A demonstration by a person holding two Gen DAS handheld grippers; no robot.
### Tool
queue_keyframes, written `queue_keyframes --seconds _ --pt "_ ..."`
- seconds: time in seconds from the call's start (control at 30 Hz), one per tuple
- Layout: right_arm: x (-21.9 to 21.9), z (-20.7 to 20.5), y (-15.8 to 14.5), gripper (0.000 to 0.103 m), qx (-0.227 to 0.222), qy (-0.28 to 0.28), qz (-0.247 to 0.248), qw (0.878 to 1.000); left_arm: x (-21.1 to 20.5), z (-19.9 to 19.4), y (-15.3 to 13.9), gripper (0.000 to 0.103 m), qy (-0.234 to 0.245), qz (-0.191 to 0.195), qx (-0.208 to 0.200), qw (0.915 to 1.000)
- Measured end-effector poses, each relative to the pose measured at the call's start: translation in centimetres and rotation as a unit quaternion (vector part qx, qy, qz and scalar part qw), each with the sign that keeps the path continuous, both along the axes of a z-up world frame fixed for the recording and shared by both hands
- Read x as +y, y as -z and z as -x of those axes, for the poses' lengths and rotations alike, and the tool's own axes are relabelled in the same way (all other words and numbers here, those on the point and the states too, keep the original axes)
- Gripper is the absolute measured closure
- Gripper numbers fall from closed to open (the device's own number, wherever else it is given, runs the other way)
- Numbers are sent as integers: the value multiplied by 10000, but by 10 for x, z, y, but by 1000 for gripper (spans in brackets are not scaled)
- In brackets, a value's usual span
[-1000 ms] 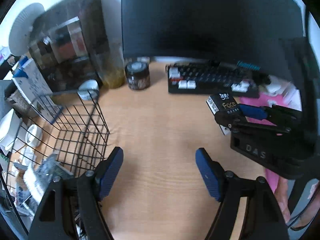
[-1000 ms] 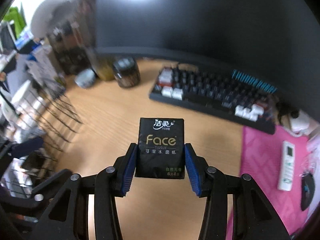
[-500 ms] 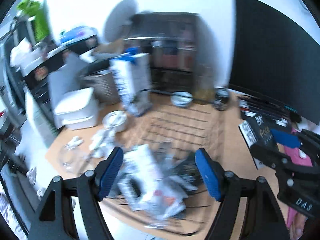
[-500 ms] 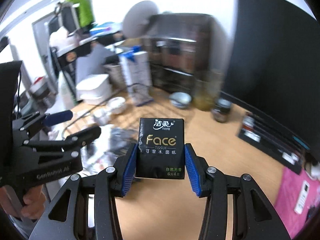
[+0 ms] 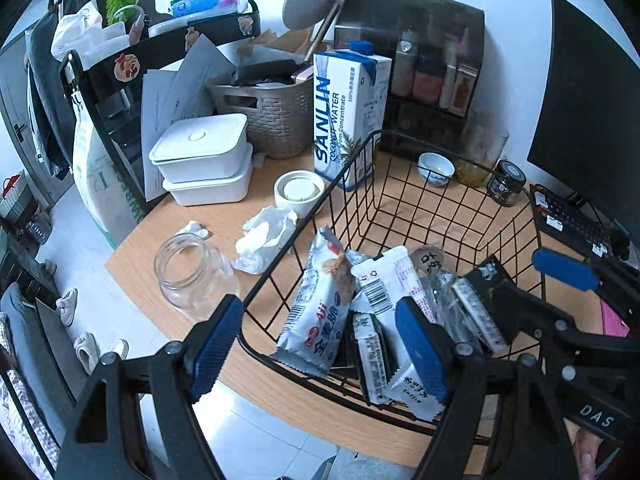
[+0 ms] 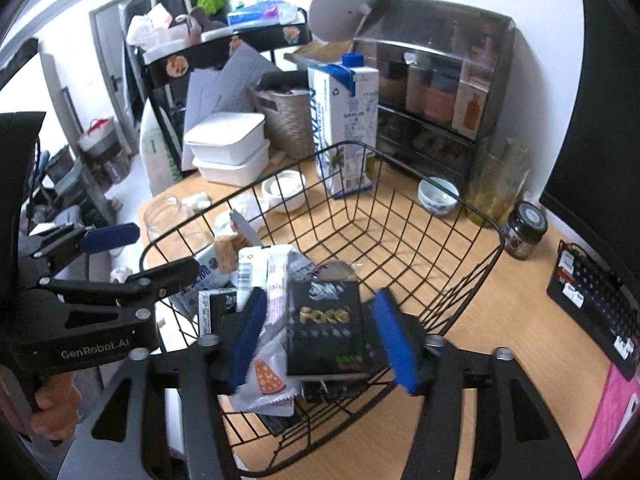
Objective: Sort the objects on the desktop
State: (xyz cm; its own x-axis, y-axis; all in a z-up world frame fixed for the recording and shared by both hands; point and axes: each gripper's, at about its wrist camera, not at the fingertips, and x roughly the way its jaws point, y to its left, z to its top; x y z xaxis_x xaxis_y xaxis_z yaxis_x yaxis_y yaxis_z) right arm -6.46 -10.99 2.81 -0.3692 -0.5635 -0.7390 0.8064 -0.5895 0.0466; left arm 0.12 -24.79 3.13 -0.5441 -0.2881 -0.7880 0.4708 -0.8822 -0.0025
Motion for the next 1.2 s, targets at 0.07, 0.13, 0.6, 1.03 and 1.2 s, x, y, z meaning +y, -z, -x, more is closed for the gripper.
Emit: queue_keyframes --seconds 0.07,0.13,0.6,1.03,1.2 --pt "1 -1 -3 43 32 27 -4 10000 0 0 -1 22 -5 23 -1 10000" --pt "5 -2 -8 43 74 50 27 10000 0 0 -3 22 14 13 23 10000" --pt "98 -12 -39 41 191 550 413 9974 62 -2 -28 21 448 209 276 9984" --pt "147 -75 -8 35 494 735 205 9959 101 -62 -12 19 -102 417 149 9990" --pt "146 -91 -6 35 402 673 340 9963 98 -78 4 18 -165 241 132 9995"
